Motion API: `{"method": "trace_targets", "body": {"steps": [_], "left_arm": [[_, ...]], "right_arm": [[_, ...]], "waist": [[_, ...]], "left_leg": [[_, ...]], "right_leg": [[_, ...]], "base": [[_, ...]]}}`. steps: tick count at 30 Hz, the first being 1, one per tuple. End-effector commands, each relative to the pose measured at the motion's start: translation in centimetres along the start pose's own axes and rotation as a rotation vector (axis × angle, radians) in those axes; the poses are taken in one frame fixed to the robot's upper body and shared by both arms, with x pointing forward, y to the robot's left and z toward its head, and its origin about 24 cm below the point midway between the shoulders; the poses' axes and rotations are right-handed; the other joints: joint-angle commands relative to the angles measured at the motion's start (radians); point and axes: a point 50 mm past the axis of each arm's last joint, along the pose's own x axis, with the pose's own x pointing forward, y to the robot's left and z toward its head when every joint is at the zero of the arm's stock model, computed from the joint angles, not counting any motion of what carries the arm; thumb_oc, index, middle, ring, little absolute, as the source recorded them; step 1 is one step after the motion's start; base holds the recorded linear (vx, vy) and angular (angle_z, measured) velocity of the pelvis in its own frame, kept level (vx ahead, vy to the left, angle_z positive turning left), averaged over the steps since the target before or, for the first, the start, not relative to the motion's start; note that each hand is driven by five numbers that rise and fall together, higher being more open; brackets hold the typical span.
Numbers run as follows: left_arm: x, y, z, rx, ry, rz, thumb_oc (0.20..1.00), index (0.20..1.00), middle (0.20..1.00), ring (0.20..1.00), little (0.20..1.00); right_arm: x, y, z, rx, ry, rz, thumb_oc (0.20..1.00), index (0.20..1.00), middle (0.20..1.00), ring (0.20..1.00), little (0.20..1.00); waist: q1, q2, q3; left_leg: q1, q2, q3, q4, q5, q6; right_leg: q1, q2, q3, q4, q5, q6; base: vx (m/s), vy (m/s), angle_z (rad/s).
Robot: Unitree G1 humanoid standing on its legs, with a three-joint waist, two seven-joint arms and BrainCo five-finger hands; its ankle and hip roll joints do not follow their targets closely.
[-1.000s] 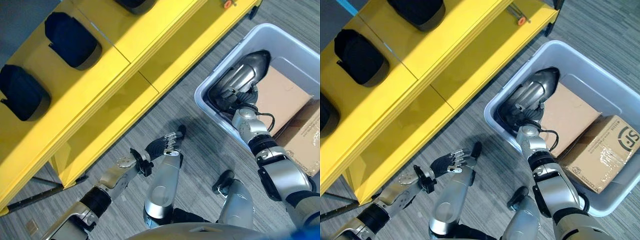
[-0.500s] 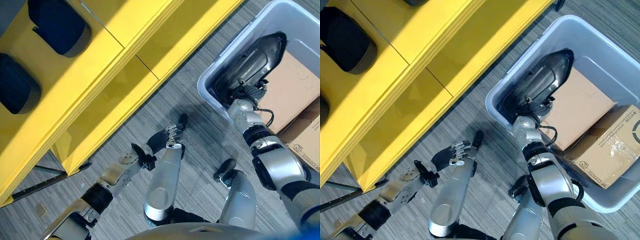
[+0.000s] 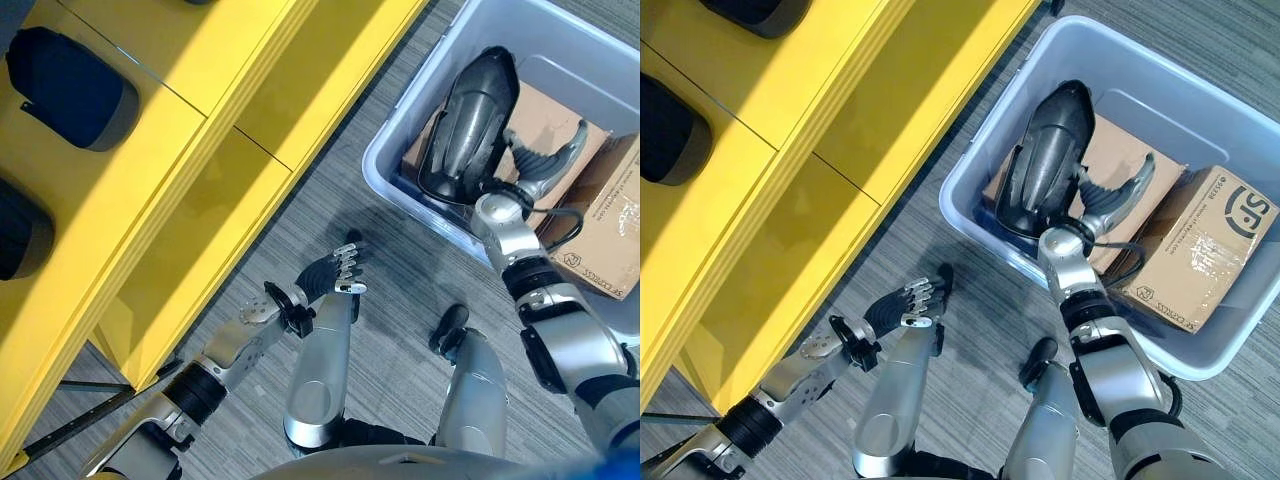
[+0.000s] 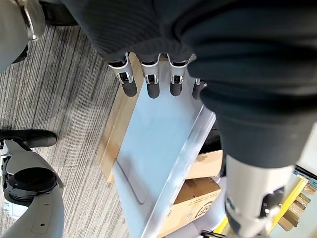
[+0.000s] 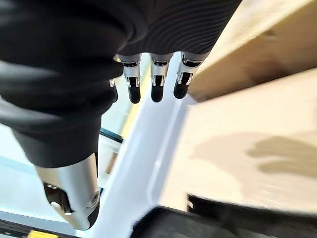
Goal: Move parts from the plastic box to the shelf.
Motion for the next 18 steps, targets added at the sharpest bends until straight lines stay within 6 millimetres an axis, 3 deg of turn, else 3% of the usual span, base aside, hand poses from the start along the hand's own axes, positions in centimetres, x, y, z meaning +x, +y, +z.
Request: {"method": "trace_targets", "body": {"steps": [1,5,11,14,18], "left_arm": [[0.2,-1.6,0.8,-0.029,-0.082,-0.05,1.0,1.0,1.0,1.0,1.0],[0.1,-1.4,0.6,-0.028,-0.089,-0.036,1.0,1.0,1.0,1.0,1.0],[0.1,-1.0,1.0,-0.018,-0.092,-0.029,1.0,1.0,1.0,1.0,1.0],[0.2,-1.0,1.3,0.001,-0.107,-0.025,1.0,1.0,1.0,1.0,1.0],[-0.9,0.6,4.4,0.129,-0.302,0.207,1.0,1.0,1.0,1.0,1.0]], "right_arm": [[1.0,-0.8,2.4,0.048,-0.183,0.014,1.0,1.0,1.0,1.0,1.0],[0.2,-0.3,3.6,0.049,-0.24,0.056,1.0,1.0,1.0,1.0,1.0],[0.3,-0.5,0.8,-0.055,-0.084,0.106,1.0,1.0,1.0,1.0,1.0],[0.9,-0.4,0.6,-0.062,-0.052,0.084,1.0,1.0,1.0,1.0,1.0],[0.9,-0.2,1.1,-0.027,-0.105,0.077,1.0,1.0,1.0,1.0,1.0]], "waist": [[0.024,0.031,-0.019],[0.01,0.028,-0.019],[0.002,0.029,-0.019],[0.01,0.034,-0.019],[0.028,0.046,-0.019]], "left_leg": [[0.048,-0.057,0.058,-0.047,-0.067,0.082],[0.055,-0.056,0.068,-0.045,-0.071,0.08],[0.065,-0.053,0.078,-0.044,-0.076,0.079],[0.063,-0.056,0.077,-0.046,-0.073,0.079],[0.074,-0.068,0.07,-0.063,-0.069,0.084]], "right_leg": [[-0.03,0.086,0.0,0.038,0.07,-0.041],[-0.033,0.089,0.006,0.039,0.07,-0.041],[-0.029,0.086,0.009,0.036,0.072,-0.042],[-0.029,0.085,0.006,0.042,0.069,-0.045],[-0.02,0.08,-0.007,0.036,0.072,-0.041]], "base": [[-0.01,0.003,-0.1],[-0.01,0.005,-0.11],[0.0,0.0,0.0],[0.0,0.0,0.0],[-0.02,-0.05,0.01]]}}
